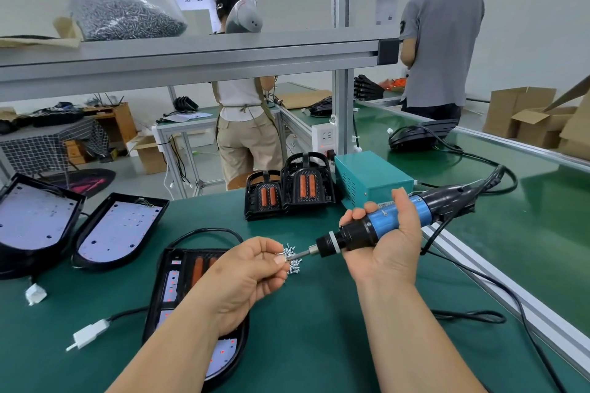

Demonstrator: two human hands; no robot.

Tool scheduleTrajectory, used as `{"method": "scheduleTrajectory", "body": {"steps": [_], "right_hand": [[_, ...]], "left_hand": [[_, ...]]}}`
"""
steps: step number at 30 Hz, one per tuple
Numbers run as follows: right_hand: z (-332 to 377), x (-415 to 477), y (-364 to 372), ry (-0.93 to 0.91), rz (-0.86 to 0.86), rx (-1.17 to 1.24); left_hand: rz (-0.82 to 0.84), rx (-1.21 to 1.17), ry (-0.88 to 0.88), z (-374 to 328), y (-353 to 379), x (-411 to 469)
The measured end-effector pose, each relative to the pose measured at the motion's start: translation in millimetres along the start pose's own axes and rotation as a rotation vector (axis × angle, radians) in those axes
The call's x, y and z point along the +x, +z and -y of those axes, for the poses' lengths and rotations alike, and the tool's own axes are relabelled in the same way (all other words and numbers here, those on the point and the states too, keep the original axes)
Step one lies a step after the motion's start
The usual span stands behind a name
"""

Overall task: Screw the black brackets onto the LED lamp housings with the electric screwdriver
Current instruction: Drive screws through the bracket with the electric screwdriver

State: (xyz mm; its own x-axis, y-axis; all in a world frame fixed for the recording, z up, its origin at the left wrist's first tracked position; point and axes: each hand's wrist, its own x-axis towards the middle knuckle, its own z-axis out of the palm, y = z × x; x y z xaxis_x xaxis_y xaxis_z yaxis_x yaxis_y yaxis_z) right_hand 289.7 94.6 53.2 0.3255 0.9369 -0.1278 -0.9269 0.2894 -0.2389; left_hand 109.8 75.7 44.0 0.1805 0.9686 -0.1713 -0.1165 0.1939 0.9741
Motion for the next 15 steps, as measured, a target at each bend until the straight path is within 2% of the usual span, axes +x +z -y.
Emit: {"method": "scheduleTrajectory", "body": {"steps": [10,15], "right_hand": [[-5,-14,8,-0.109,0.141,0.003],[-10,-20,13,-0.175,0.254,-0.160]], "left_hand": [[-0.079,0.013,-0.019,2,3,4],[-0.135,0.024,-0.054,3,4,7]]}}
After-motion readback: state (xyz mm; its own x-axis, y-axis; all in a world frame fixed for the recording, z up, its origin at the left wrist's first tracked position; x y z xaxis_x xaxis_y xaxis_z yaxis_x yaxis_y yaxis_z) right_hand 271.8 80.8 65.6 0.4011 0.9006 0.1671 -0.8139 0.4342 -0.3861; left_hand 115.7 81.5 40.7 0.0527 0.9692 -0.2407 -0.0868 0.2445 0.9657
